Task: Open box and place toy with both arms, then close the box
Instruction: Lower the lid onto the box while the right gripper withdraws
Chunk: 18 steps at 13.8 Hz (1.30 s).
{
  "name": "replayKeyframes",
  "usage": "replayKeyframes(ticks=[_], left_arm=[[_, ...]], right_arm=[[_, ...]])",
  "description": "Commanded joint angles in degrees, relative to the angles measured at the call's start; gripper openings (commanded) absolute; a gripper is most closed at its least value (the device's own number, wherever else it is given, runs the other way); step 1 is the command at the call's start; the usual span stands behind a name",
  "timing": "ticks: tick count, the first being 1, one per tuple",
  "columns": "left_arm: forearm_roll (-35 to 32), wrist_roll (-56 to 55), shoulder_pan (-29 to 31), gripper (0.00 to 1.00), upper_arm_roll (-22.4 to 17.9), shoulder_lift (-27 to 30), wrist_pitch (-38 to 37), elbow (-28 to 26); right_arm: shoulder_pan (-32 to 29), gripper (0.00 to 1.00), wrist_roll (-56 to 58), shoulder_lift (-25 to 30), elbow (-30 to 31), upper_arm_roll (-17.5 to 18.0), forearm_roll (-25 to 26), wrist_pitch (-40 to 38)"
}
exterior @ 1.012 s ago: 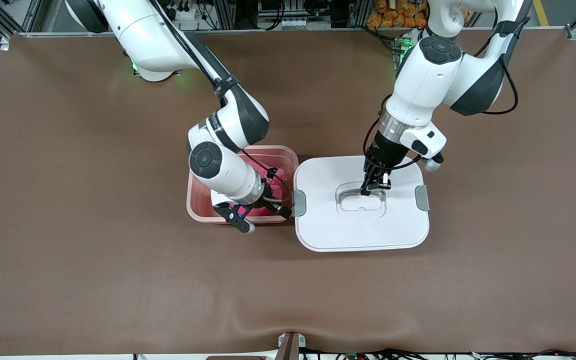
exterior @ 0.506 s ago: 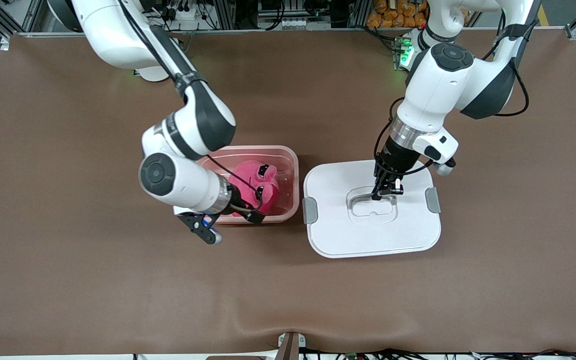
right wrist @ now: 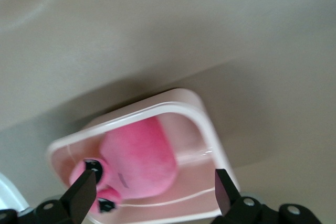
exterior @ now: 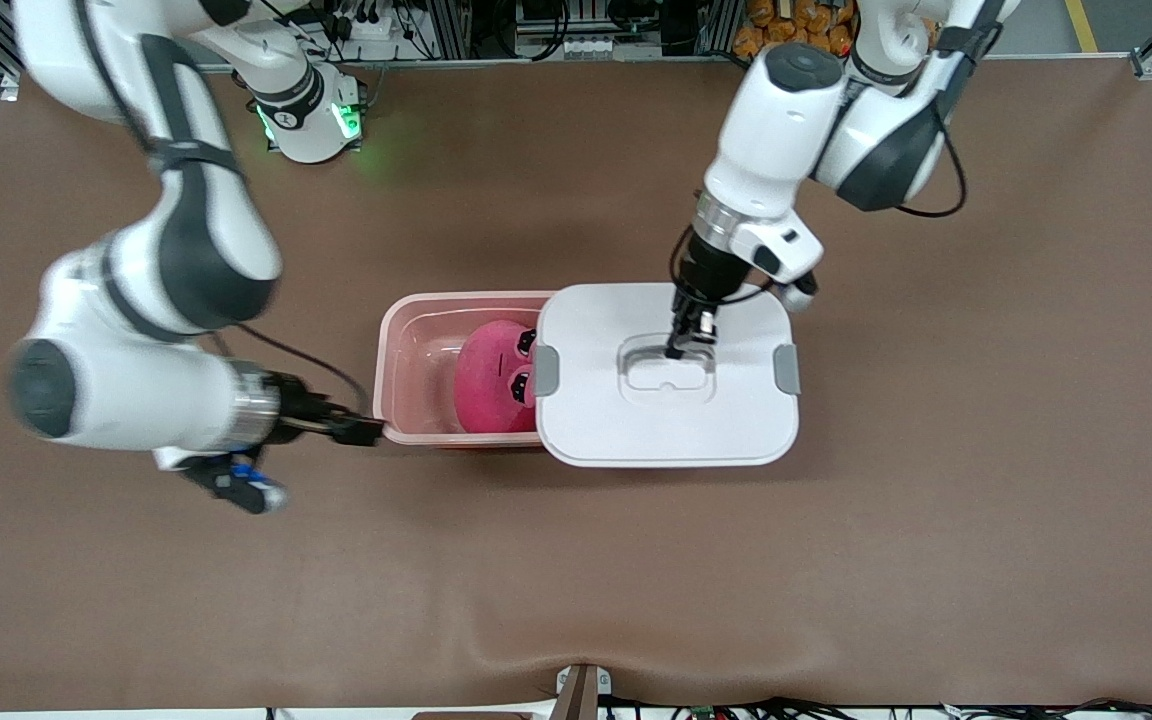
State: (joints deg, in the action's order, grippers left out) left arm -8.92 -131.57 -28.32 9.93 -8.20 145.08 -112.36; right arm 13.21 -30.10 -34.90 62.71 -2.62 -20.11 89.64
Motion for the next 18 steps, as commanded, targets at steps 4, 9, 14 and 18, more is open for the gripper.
replayKeyframes(ticks=[4, 9, 14, 18], left_arm=[[-8.6, -11.3, -11.7, 0.00, -0.4, -14.0, -4.8, 16.6], [-15.2, -20.1, -19.1, 0.00, -3.8, -29.1, -10.9, 35.4], [-15.1, -23.0, -25.8, 0.00, -10.1, -29.6, -10.0, 35.9], [-14.9, -23.2, -25.6, 0.00, -9.8, -29.3, -4.7, 35.2]], right_arm=[[-5.8, 1.00, 9.1, 3.5, 0.4, 1.0, 1.8, -4.5], [-9.2, 1.00, 10.4, 9.9, 0.4, 1.0, 8.3, -9.9], [-12.7, 1.00, 21.7, 15.7, 0.4, 1.4, 12.2, -17.5], [-12.4, 1.00, 25.9, 21.6, 1.5, 1.4, 17.3, -19.2]])
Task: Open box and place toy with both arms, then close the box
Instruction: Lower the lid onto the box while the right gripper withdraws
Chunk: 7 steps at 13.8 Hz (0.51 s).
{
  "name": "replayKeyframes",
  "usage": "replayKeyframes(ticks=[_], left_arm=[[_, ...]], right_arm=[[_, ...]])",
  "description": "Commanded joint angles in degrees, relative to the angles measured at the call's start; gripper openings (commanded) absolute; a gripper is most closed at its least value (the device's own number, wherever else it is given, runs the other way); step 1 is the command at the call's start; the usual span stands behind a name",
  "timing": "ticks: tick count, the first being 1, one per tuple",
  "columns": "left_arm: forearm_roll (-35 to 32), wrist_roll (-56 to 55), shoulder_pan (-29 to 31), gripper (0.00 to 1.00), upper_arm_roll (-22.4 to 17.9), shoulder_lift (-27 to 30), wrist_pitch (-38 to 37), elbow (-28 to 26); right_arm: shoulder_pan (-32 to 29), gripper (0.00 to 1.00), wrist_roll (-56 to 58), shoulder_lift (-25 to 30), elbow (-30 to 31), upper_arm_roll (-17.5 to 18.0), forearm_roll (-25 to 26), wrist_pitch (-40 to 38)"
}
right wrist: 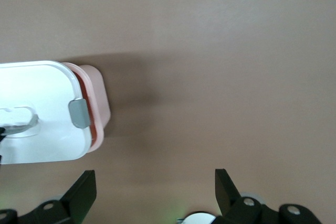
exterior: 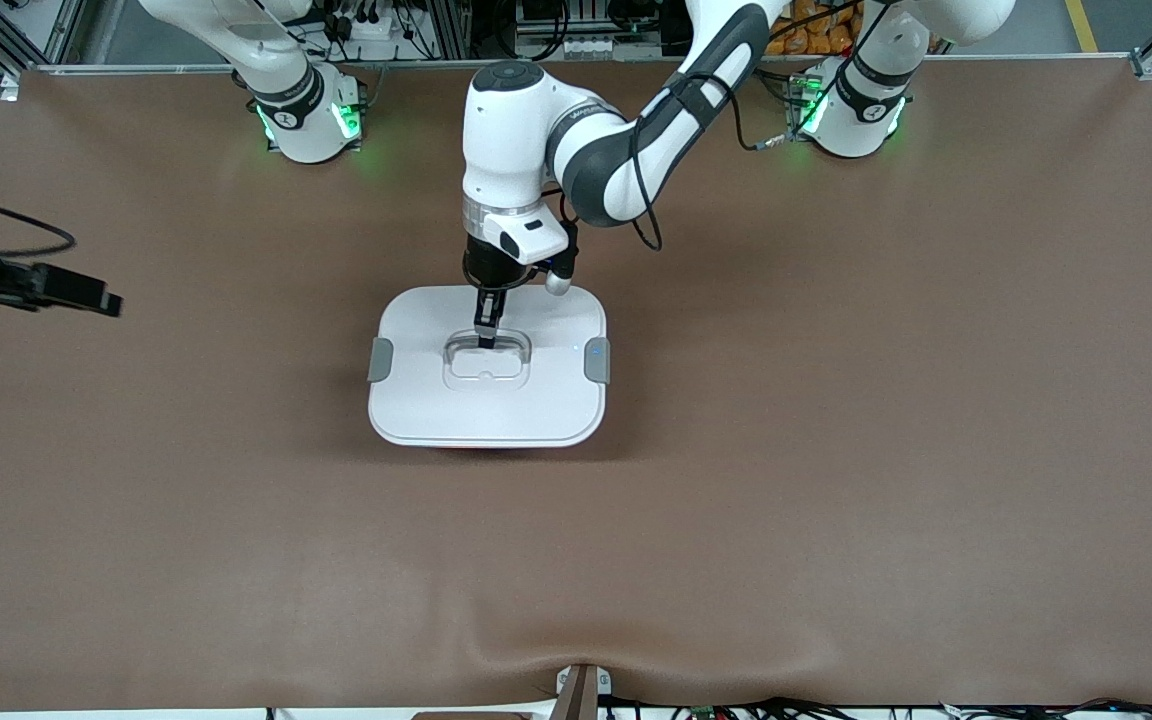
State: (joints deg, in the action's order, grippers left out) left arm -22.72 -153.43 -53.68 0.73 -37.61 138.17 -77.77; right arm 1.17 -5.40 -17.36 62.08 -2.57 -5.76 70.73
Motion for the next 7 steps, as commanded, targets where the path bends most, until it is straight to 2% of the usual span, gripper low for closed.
replayKeyframes(ticks=[1, 4, 7], left_arm=[[-1.3, -1.3, -0.1, 0.00, -0.6, 0.1, 3.4, -0.2], [-1.5, -1.3, 0.0, 0.00, -0.6, 0.0, 4.7, -0.8], [-1.0, -1.6, -0.3, 0.00, -0.6, -0.1, 5.6, -1.9]], right_arm=[[-0.2, 1.00, 1.2, 5.1, 3.6, 1.3, 3.6, -1.2], [2.3, 1.00, 1.0, 10.0, 11.1, 1.5, 8.6, -0.1], [2.3, 1.00, 1.1, 19.4, 25.8, 1.4, 8.8, 9.7]])
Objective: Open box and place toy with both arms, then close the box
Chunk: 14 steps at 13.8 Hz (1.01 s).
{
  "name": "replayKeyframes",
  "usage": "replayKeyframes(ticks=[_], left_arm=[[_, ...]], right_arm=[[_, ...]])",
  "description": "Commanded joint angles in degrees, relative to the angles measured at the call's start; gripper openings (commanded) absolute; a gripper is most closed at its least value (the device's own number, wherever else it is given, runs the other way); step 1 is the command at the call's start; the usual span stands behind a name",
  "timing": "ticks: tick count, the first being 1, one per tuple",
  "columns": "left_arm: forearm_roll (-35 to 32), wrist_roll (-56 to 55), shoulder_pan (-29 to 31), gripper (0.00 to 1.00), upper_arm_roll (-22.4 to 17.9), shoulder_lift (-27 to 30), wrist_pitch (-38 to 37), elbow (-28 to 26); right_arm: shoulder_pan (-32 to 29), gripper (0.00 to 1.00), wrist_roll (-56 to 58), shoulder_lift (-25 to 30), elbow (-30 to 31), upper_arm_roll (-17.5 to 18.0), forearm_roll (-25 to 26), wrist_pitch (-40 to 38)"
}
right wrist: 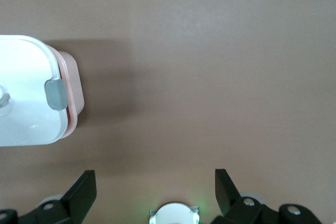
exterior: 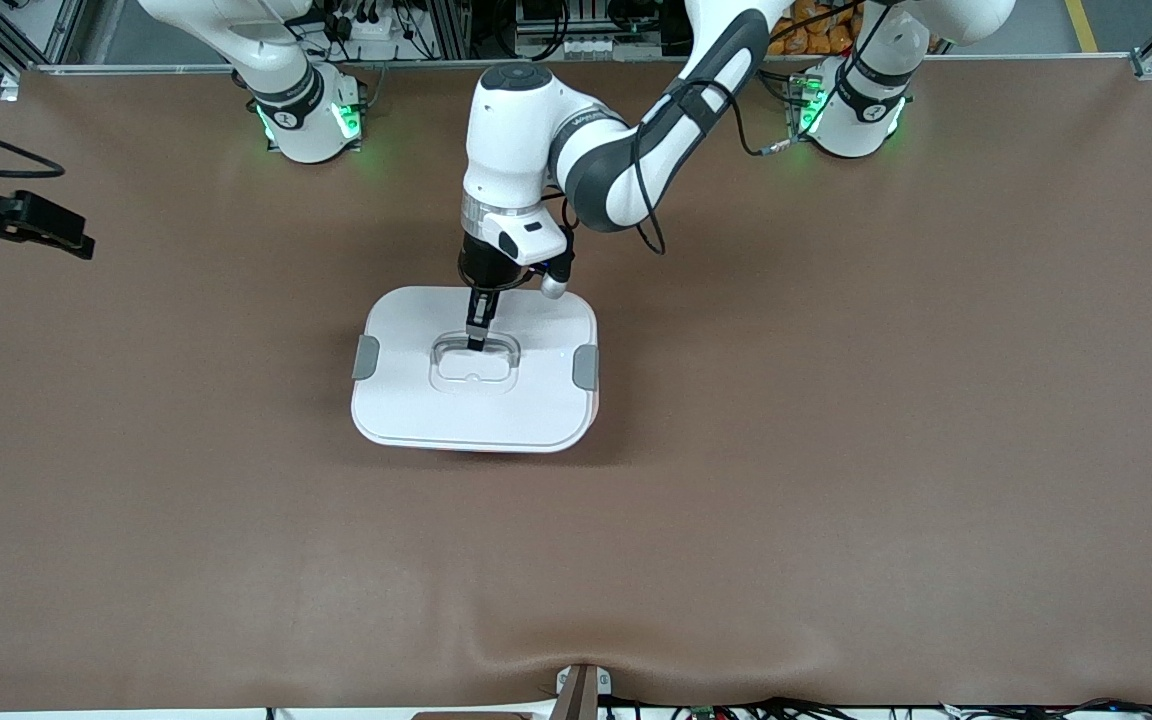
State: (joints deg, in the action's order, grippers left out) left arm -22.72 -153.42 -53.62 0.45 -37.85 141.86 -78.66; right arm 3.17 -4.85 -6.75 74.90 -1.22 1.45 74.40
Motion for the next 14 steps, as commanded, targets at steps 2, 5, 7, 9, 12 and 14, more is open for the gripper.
replayKeyframes(ticks=[2, 5, 7, 9, 12, 14], left_arm=[[-1.3, -3.0, -0.3, 0.00, -0.3, 0.1, 2.5, -1.8], [-1.2, -5.3, -0.4, 0.00, -0.3, 0.7, 2.5, -3.2], [-1.6, -6.8, -0.5, 0.00, -0.3, 1.5, 2.5, -4.5], [-1.6, -6.9, -0.5, 0.00, -0.3, 1.4, 3.1, -4.5], [-1.6, -7.0, -0.6, 0.00, -0.2, 1.0, 3.4, -4.7], [-1.6, -7.0, -0.8, 0.00, -0.2, 0.7, 3.5, -4.7]], right_arm=[[0.3, 1.00, 0.5, 12.8, 19.5, 0.2, 1.4, 9.4], [-0.3, 1.00, 0.5, 13.2, 20.4, -0.1, 0.4, 10.9], [-0.8, 1.00, 0.5, 12.8, 18.5, -0.4, -2.4, 11.6], [-1.2, 1.00, 0.0, 10.5, 12.6, -0.2, -2.2, 10.6], [-2.8, 1.00, 0.3, 7.0, 7.4, -0.3, -2.7, 5.4], [-2.6, 1.00, -0.1, 7.3, 7.5, 0.1, -2.7, 3.7]])
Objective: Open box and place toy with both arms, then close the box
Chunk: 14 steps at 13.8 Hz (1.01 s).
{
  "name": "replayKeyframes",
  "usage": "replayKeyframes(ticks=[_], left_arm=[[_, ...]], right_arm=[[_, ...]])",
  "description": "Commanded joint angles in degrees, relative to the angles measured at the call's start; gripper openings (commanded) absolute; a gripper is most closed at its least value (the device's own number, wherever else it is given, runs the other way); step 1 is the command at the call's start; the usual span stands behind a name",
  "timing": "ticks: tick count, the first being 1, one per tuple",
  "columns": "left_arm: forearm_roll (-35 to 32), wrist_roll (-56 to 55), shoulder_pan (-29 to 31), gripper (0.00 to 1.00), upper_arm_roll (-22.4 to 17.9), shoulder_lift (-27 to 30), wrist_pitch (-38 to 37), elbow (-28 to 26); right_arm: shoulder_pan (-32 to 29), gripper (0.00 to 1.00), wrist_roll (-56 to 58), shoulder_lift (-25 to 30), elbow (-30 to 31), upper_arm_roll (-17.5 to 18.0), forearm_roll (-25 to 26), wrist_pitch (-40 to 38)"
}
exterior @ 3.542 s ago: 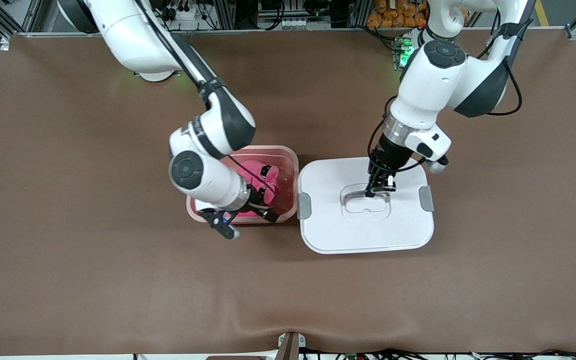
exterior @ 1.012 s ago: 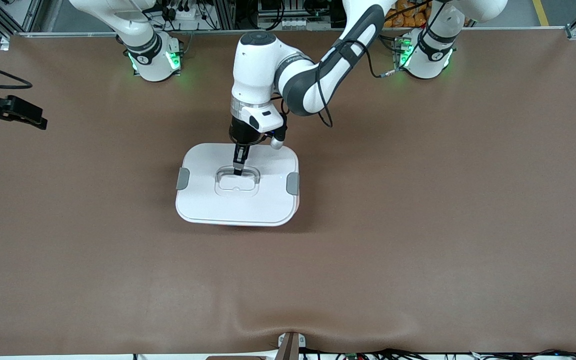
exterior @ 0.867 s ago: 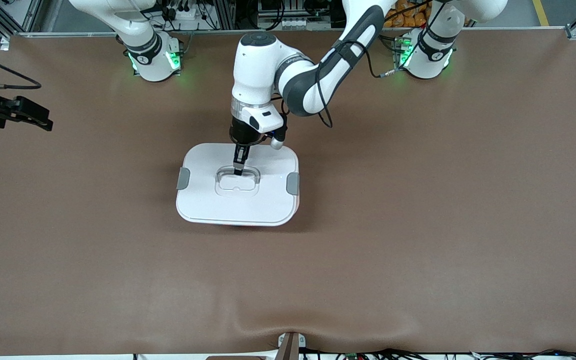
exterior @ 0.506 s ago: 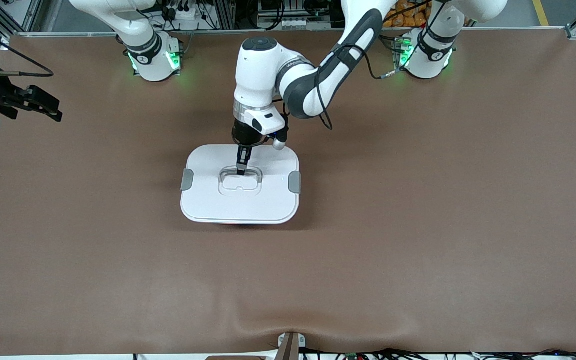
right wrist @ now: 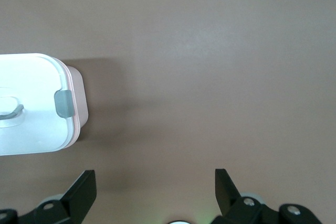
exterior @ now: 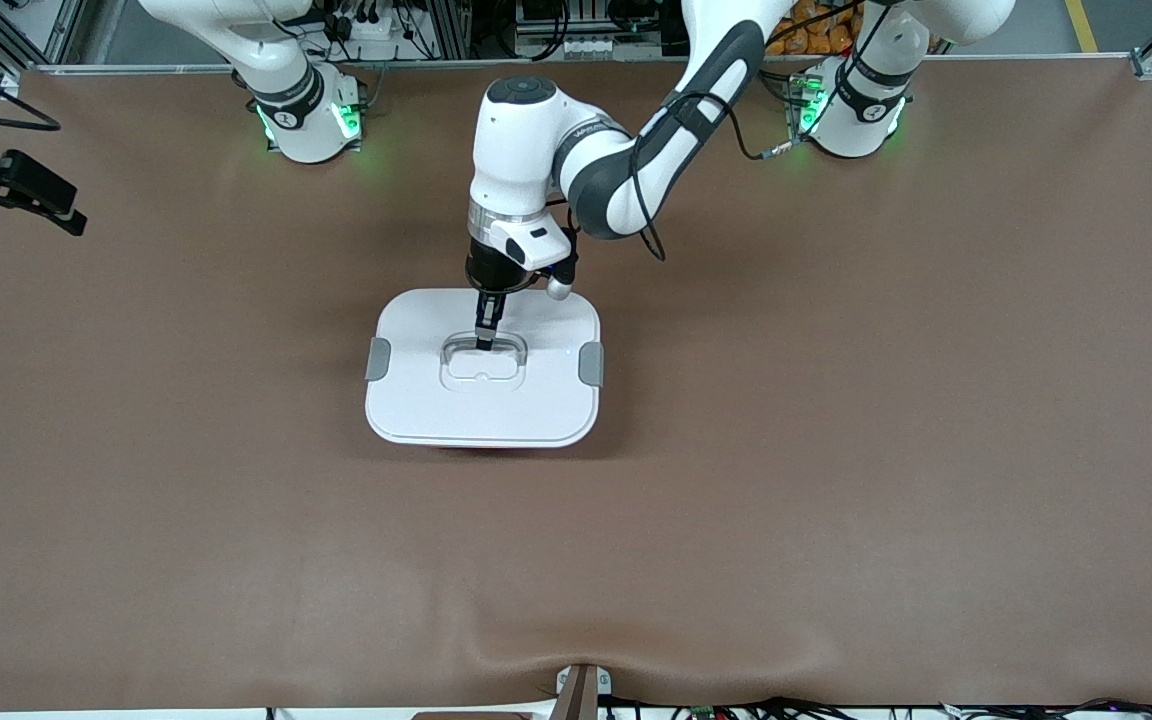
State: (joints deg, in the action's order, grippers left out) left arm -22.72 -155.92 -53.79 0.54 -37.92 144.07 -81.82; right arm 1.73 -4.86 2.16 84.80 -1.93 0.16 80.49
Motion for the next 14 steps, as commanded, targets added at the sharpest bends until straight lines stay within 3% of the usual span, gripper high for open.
replayKeyframes(ticks=[1, 14], left_arm=[[-1.6, -4.5, -0.6, 0.00, -0.3, 0.7, 1.3, -1.7], [-2.8, -5.5, -0.7, 0.00, -0.3, -0.7, 4.4, -1.9]], right_arm=[[-1.2, 1.00, 0.2, -1.5, -2.1, 0.9, -1.4, -2.6], [-2.2, 1.00, 0.6, -1.5, -2.0, 0.4, 0.6, -2.5]])
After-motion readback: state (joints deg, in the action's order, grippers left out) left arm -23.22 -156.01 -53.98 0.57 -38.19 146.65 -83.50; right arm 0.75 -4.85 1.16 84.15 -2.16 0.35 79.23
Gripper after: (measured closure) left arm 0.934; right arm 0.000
